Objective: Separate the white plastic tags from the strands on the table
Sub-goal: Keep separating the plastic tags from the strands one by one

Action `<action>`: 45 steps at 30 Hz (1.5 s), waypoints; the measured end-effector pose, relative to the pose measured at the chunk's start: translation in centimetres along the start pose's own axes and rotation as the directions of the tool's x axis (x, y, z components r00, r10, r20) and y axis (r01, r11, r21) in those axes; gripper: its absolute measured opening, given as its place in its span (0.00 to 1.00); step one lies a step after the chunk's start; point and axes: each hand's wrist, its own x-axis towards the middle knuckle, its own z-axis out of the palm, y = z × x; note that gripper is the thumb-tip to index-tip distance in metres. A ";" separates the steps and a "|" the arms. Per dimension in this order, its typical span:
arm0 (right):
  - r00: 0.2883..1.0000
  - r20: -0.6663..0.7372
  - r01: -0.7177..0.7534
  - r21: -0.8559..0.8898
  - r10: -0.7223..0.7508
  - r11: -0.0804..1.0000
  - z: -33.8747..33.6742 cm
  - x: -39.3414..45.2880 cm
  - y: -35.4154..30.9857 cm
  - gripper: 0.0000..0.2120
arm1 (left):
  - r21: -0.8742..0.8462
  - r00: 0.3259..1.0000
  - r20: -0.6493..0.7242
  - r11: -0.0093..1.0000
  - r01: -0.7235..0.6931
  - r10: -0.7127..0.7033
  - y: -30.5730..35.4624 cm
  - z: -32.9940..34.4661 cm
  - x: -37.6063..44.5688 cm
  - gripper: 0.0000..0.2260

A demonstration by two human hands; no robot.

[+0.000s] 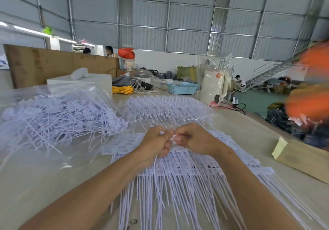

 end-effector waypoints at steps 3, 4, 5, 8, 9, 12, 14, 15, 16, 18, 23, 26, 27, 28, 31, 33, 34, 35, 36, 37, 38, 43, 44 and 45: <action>0.987 0.133 -0.062 -0.173 0.086 0.983 -1.8 -0.8 -0.1 0.26 | 0.093 0.983 0.143 0.990 0.105 -0.118 0.6 -1.0 -0.2 0.09; 0.984 0.135 -0.092 -0.152 0.113 0.984 -2.7 -1.4 0.0 0.26 | 0.068 0.976 0.166 0.989 0.135 -0.144 0.9 -1.6 0.0 0.06; 0.986 0.103 -0.125 -0.069 0.131 0.990 -3.6 -1.9 -0.1 0.24 | -0.009 0.974 0.159 0.986 0.164 -0.161 1.2 -2.3 0.3 0.04; 0.990 -0.124 -0.025 0.331 0.070 0.943 -5.9 -3.1 -0.5 0.14 | -0.314 0.985 0.054 0.933 0.173 -0.165 1.4 -4.2 1.1 0.02; 0.986 -0.165 0.054 0.454 0.025 0.889 -6.1 -3.1 -0.9 0.16 | -0.326 0.988 0.025 0.933 0.154 -0.154 1.1 -4.4 1.3 0.03; 0.978 -0.203 0.165 0.571 -0.056 0.804 -3.7 -1.9 -3.0 0.12 | -0.294 0.991 0.040 0.946 0.137 -0.131 0.6 -3.6 1.0 0.05; 0.962 -0.270 0.152 0.363 -0.052 0.919 -0.6 -0.7 -3.7 0.08 | -0.318 0.988 0.104 0.937 0.144 -0.117 0.6 -2.6 0.8 0.10; 0.951 -0.302 0.135 0.206 -0.068 0.969 0.8 0.0 -3.5 0.07 | -0.334 0.984 0.139 0.930 0.151 -0.110 0.6 -2.3 0.7 0.16; 0.945 -0.321 0.092 0.049 -0.071 0.995 2.0 0.4 -3.1 0.06 | -0.338 0.980 0.173 0.928 0.155 -0.101 0.6 -2.0 0.6 0.22; 0.933 -0.360 -0.023 -0.124 -0.023 0.992 2.9 0.9 -2.0 0.07 | -0.279 0.973 0.213 0.949 0.149 -0.090 0.4 -1.7 0.5 0.26; 0.930 -0.356 0.016 -0.211 -0.092 0.977 3.4 0.9 -1.3 0.09 | -0.188 0.962 0.230 0.963 0.193 -0.148 0.4 -2.1 0.6 0.22; 0.929 -0.359 0.016 -0.204 -0.090 0.979 3.5 0.8 -1.1 0.16 | -0.147 0.969 0.212 0.976 0.163 -0.130 0.3 -2.1 0.5 0.19; 0.935 -0.349 -0.003 -0.172 -0.059 0.985 3.4 0.7 -0.8 0.18 | -0.153 0.976 0.185 0.978 0.141 -0.112 0.3 -2.0 0.5 0.17; 0.943 -0.333 -0.027 -0.106 -0.009 0.994 3.3 0.7 -0.7 0.20 | -0.174 0.985 0.144 0.978 0.117 -0.092 0.2 -2.1 0.6 0.14; 0.963 -0.238 -0.103 0.101 0.124 0.990 2.8 0.7 -0.6 0.16 | -0.215 1.000 0.015 0.976 0.019 -0.016 0.3 -2.6 1.0 0.10; 0.976 -0.193 -0.091 0.058 0.101 0.994 2.6 0.8 -0.4 0.14 | -0.147 0.999 -0.009 0.988 -0.038 0.037 0.1 -2.9 1.1 0.10; 0.980 -0.179 -0.084 0.026 0.088 0.996 2.6 0.9 -0.4 0.16 | -0.091 0.998 -0.001 0.994 -0.061 0.062 0.0 -2.9 1.1 0.10; 0.983 -0.163 -0.085 0.006 0.085 0.996 2.7 0.9 -0.4 0.17 | -0.029 0.996 0.006 0.996 -0.086 0.086 -0.2 -2.8 1.0 0.09; 0.985 -0.151 -0.087 -0.001 0.086 0.996 2.7 0.9 -0.5 0.16 | 0.028 0.994 0.008 0.994 -0.110 0.110 -0.3 -2.6 1.0 0.09; 0.987 -0.139 -0.083 0.000 0.082 0.997 2.7 0.8 -0.6 0.14 | 0.069 0.991 0.007 0.989 -0.132 0.132 -0.4 -2.5 0.9 0.08; 0.988 -0.132 -0.078 0.000 0.077 0.997 2.7 0.7 -0.6 0.12 | 0.100 0.989 0.005 0.984 -0.149 0.149 -0.4 -2.4 0.9 0.08; 0.980 -0.190 -0.056 0.015 0.057 0.998 2.8 0.7 -0.5 0.10 | 0.155 0.991 0.012 0.979 -0.133 0.133 0.2 -2.2 0.5 0.08; 0.981 -0.192 -0.042 0.005 0.042 0.999 2.7 0.7 -0.6 0.09 | 0.136 0.993 0.015 0.984 -0.115 0.114 0.4 -2.2 0.5 0.08; 0.982 -0.187 -0.026 -0.006 0.025 1.000 2.5 0.7 -0.7 0.08 | 0.110 0.995 0.021 0.989 -0.097 0.095 0.6 -2.2 0.4 0.08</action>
